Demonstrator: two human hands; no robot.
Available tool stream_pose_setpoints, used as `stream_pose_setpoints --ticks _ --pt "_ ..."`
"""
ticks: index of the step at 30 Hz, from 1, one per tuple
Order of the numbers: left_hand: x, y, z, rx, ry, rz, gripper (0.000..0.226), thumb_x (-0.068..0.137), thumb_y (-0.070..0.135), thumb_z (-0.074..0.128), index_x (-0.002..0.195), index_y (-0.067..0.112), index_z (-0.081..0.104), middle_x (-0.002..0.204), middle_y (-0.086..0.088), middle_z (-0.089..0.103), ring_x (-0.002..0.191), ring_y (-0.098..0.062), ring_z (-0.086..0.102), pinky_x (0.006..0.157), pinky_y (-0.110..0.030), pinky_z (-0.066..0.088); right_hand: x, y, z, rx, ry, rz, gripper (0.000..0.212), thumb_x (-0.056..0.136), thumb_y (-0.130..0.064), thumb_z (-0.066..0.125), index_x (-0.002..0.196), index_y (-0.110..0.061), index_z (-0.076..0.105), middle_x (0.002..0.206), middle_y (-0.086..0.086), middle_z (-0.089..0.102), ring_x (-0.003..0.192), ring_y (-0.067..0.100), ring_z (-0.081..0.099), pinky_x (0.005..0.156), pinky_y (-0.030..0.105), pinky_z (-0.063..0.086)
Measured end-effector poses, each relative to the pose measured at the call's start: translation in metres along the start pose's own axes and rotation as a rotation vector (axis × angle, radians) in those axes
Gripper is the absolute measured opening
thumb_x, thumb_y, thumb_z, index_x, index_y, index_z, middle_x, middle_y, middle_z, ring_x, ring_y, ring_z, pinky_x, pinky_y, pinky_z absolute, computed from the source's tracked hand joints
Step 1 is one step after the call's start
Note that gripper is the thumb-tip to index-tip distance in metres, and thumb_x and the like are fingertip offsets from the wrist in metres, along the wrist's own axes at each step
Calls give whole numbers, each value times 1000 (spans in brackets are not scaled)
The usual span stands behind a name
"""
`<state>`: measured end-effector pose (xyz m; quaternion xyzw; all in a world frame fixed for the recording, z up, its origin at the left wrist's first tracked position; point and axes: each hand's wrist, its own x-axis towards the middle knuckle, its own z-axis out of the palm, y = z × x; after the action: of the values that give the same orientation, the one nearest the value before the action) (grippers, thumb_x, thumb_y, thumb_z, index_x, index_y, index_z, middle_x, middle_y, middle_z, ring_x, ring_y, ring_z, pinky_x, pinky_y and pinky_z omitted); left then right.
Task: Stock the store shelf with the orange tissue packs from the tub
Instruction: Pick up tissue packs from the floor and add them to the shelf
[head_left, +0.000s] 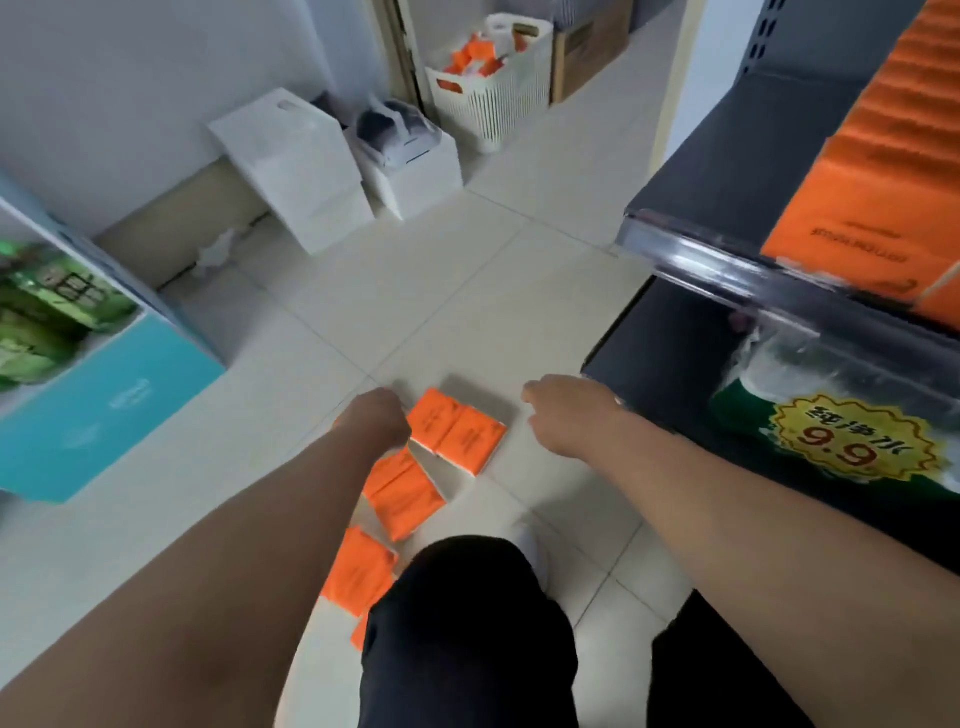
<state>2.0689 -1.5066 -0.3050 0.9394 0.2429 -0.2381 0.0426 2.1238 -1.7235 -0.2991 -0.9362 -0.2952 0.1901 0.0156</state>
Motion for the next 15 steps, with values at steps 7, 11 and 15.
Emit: stream_pose_setpoints --ticks 7,11,15 --pt "10 -55 43 -131 -78 -70 34 86 13 54 119 10 62 126 -8 61 118 -26 55 95 -33 48 11 -24 38 11 -44 -12 32 94 -17 43 126 -21 50 123 3 54 114 25 55 89 36 42" --pt "35 -41 76 -215 -109 -97 32 87 12 53 117 13 62 124 -7 61 118 -26 55 93 -32 47 32 -10 72 -25 -140 -11 36 95 -17 40 130 -21 46 126 4 51 116 24 52 90 35 41" --pt "61 -16 107 -370 -58 -171 34 88 9 49 120 15 59 125 -10 61 118 -29 56 91 -35 46 81 -11 100 -83 -188 -53 34 92 -16 44 127 -18 48 123 5 53 114 24 52 87 35 42"
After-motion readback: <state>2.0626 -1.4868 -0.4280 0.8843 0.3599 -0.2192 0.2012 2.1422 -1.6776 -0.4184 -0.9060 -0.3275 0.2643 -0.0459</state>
